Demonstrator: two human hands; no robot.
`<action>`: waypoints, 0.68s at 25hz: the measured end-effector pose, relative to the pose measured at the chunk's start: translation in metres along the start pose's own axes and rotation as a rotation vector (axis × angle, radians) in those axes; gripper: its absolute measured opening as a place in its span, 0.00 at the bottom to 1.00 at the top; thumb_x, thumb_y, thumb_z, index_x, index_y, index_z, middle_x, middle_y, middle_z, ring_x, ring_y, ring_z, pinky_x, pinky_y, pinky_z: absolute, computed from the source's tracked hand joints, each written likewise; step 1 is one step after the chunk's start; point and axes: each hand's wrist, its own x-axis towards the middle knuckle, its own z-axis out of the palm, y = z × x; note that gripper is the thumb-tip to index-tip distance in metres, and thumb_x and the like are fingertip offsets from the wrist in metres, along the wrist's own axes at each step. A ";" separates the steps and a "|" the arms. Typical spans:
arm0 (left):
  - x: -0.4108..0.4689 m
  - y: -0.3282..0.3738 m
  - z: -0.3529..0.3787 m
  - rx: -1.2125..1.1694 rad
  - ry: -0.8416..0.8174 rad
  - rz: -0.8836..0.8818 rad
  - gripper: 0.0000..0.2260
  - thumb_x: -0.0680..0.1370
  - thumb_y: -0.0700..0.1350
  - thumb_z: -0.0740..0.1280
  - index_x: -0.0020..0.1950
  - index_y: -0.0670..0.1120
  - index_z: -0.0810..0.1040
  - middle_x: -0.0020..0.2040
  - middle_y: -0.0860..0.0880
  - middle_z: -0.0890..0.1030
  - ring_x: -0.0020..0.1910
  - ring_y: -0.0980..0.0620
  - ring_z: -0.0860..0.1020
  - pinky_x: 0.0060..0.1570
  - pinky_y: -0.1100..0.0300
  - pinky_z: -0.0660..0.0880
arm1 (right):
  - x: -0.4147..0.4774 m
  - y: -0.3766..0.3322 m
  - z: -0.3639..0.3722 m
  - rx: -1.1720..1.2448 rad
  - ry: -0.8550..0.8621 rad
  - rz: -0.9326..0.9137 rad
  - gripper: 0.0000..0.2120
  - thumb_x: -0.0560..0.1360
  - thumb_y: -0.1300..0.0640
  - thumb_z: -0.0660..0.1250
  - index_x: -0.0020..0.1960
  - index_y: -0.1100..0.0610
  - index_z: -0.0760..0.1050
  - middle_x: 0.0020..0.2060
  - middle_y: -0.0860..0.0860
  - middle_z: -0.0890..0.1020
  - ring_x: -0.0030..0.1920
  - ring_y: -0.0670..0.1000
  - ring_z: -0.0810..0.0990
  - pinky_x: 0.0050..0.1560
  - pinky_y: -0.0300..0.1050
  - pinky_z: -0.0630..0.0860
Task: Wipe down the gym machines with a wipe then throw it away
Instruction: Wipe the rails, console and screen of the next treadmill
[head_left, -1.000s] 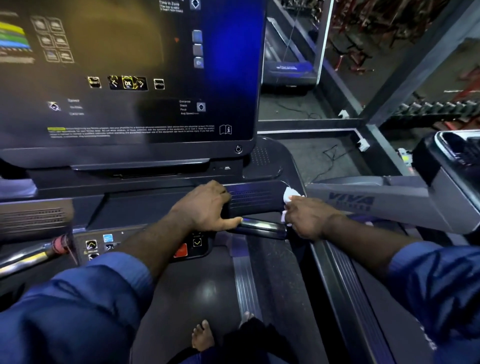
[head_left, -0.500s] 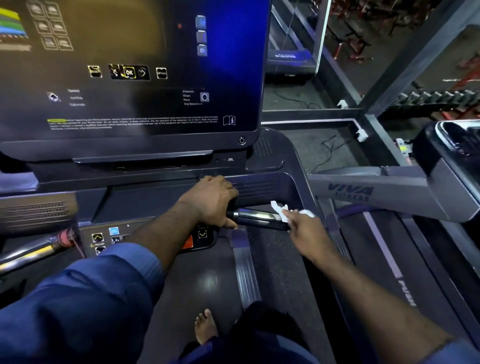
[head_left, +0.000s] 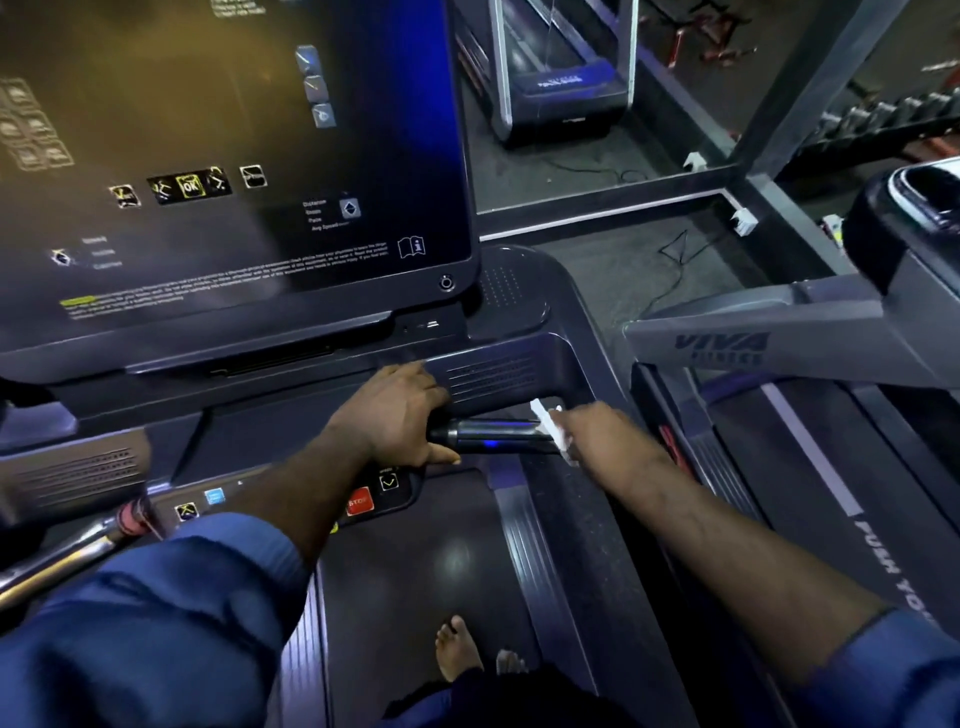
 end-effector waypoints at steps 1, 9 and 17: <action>-0.001 0.000 -0.001 0.003 0.009 0.000 0.34 0.69 0.77 0.67 0.58 0.50 0.81 0.55 0.51 0.81 0.61 0.48 0.74 0.64 0.51 0.70 | 0.000 0.004 0.003 0.071 0.011 -0.005 0.03 0.77 0.59 0.66 0.51 0.54 0.76 0.42 0.54 0.82 0.44 0.60 0.83 0.44 0.51 0.79; -0.002 0.001 0.003 -0.007 0.040 -0.013 0.35 0.66 0.79 0.63 0.52 0.49 0.81 0.51 0.50 0.81 0.56 0.47 0.76 0.58 0.49 0.73 | -0.010 -0.068 0.086 0.178 0.594 0.037 0.27 0.76 0.63 0.63 0.75 0.60 0.73 0.72 0.55 0.77 0.75 0.56 0.73 0.79 0.57 0.60; 0.001 -0.003 0.001 -0.048 0.047 -0.037 0.37 0.64 0.78 0.69 0.60 0.52 0.79 0.57 0.52 0.80 0.60 0.49 0.74 0.62 0.50 0.72 | -0.019 -0.029 0.094 0.280 0.618 -0.165 0.24 0.81 0.62 0.58 0.77 0.62 0.71 0.75 0.56 0.73 0.76 0.57 0.71 0.78 0.55 0.64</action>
